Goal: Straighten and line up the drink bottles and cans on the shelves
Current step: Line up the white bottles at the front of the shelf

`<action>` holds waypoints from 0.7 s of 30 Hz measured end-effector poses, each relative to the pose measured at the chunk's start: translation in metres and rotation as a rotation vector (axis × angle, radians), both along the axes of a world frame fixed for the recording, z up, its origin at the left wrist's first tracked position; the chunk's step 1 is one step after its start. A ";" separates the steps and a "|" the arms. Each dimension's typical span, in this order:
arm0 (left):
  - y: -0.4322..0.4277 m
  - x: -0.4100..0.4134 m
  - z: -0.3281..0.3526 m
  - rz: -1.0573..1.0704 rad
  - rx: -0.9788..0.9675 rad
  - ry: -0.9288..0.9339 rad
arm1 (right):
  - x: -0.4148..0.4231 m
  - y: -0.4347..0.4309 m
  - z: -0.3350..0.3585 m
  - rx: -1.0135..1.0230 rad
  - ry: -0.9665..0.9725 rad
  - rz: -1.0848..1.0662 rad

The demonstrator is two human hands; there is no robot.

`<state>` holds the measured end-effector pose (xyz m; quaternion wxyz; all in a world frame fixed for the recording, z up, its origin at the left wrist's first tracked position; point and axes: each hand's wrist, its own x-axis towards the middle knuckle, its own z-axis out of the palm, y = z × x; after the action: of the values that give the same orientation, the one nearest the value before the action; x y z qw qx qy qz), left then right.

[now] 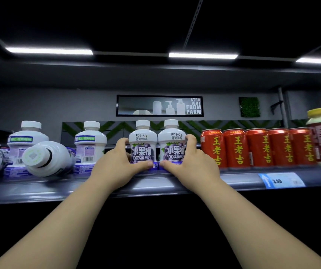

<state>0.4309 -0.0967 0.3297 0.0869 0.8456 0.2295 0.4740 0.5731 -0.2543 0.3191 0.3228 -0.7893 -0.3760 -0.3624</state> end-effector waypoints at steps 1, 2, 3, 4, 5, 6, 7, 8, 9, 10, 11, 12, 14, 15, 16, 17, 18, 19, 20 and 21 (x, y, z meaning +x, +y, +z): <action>-0.001 0.000 0.000 0.014 0.016 0.005 | 0.000 0.000 -0.001 0.017 0.009 0.003; -0.002 0.000 -0.001 0.029 0.030 0.008 | 0.000 0.000 -0.002 0.032 0.017 0.009; -0.003 0.000 -0.002 0.045 0.042 0.011 | -0.001 0.001 -0.003 0.043 0.024 0.014; -0.004 -0.001 -0.003 0.059 0.055 0.012 | -0.001 0.001 -0.004 0.054 0.029 0.020; -0.006 -0.002 -0.003 0.071 0.066 0.009 | -0.001 0.001 -0.005 0.065 0.031 0.029; -0.007 -0.003 -0.004 0.079 0.072 0.005 | -0.001 0.000 -0.006 0.077 0.031 0.038; -0.009 -0.004 -0.004 0.082 0.074 0.002 | -0.001 -0.001 -0.007 0.086 0.032 0.049; -0.010 -0.004 -0.004 0.082 0.073 0.001 | 0.000 -0.001 -0.007 0.091 0.034 0.060; -0.010 -0.004 -0.004 0.076 0.065 0.001 | 0.000 -0.002 -0.007 0.092 0.036 0.068; -0.011 -0.004 -0.004 0.066 0.051 0.000 | 0.001 -0.002 -0.007 0.092 0.041 0.078; -0.010 -0.004 -0.004 0.052 0.030 -0.001 | 0.002 -0.002 -0.006 0.092 0.045 0.089; -0.010 -0.003 -0.004 0.037 0.006 -0.002 | 0.002 -0.003 -0.006 0.094 0.049 0.100; -0.010 -0.005 -0.003 0.010 -0.042 -0.004 | 0.003 -0.003 -0.006 0.092 0.049 0.116; -0.010 -0.005 -0.003 0.002 -0.057 -0.008 | 0.004 -0.004 -0.006 0.090 0.049 0.125; -0.010 -0.006 -0.003 -0.003 -0.069 -0.009 | 0.005 -0.005 -0.007 0.088 0.049 0.135; -0.010 -0.006 -0.003 -0.005 -0.076 -0.007 | 0.006 -0.005 -0.007 0.087 0.047 0.144; -0.011 -0.007 -0.003 -0.005 -0.074 0.000 | 0.007 -0.004 -0.007 0.086 0.044 0.149; -0.011 -0.006 -0.003 0.000 -0.064 0.010 | 0.008 -0.004 -0.007 0.078 0.043 0.146; -0.012 -0.006 -0.004 0.008 -0.039 0.019 | 0.008 -0.004 -0.007 0.071 0.044 0.140; -0.013 -0.007 -0.005 0.021 -0.003 0.030 | 0.008 -0.004 -0.007 0.069 0.047 0.140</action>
<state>0.4240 -0.1094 0.3249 0.0797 0.8500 0.2405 0.4619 0.5813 -0.2584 0.3123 0.3830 -0.7578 -0.4100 -0.3330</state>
